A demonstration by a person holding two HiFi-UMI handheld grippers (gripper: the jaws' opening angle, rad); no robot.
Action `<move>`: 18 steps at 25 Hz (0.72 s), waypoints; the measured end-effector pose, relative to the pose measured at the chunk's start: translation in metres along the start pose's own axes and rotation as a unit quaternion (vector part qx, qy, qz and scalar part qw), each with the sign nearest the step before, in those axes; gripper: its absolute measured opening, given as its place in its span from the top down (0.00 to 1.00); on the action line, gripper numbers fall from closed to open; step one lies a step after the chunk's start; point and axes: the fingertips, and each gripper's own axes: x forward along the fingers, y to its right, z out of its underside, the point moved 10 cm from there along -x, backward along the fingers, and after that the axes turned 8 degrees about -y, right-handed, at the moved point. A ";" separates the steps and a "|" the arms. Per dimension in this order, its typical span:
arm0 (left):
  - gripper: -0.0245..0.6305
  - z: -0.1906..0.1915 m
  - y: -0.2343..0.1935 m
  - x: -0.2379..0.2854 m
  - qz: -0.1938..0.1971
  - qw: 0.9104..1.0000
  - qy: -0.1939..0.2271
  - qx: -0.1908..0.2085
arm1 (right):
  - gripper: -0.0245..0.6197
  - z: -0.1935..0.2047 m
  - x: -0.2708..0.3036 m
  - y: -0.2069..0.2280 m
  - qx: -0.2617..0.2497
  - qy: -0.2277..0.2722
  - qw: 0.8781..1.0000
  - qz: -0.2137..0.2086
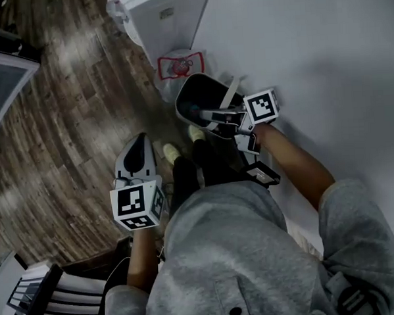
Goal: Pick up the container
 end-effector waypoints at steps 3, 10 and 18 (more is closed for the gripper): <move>0.94 -0.013 0.004 -0.018 0.001 1.000 0.013 0.011 | 0.92 -0.009 -0.005 -0.043 -0.014 0.011 1.000 -0.011; 0.94 -0.030 0.017 -0.046 0.007 0.999 0.044 0.022 | 0.92 -0.014 -0.011 -0.120 -0.028 0.017 0.999 -0.034; 0.94 -0.048 0.021 -0.067 0.002 0.997 0.071 0.033 | 0.92 -0.014 -0.019 -0.170 -0.053 0.014 0.998 -0.023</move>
